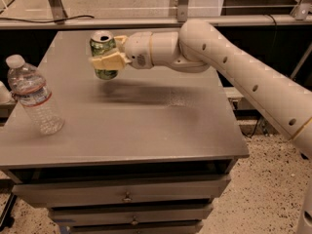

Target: Move green can near water bottle

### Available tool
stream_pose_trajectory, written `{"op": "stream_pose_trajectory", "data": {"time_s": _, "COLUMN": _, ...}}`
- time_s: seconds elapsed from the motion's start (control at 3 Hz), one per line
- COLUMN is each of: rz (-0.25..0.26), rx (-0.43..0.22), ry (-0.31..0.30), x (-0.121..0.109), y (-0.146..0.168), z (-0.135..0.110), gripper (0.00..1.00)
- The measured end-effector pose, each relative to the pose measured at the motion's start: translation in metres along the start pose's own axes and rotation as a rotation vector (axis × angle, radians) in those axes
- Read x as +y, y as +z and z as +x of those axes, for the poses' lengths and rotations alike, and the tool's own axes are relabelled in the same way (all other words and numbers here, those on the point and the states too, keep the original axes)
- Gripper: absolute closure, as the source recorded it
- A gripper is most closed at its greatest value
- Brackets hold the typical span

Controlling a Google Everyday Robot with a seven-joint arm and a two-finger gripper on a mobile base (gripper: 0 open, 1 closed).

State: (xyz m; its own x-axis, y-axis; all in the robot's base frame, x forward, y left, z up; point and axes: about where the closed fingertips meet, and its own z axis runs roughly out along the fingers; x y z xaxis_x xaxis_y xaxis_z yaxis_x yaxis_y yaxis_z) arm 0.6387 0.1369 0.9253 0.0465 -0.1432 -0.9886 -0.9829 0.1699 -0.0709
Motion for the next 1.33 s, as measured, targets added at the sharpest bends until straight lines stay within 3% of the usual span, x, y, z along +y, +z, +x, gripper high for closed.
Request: {"op": "stream_pose_trajectory", "data": {"time_s": 1.33, "rz": -0.128, "rx": 0.051, "ry": 0.045, "x": 0.062, "y": 0.025, "z": 0.008, "gripper": 1.0}}
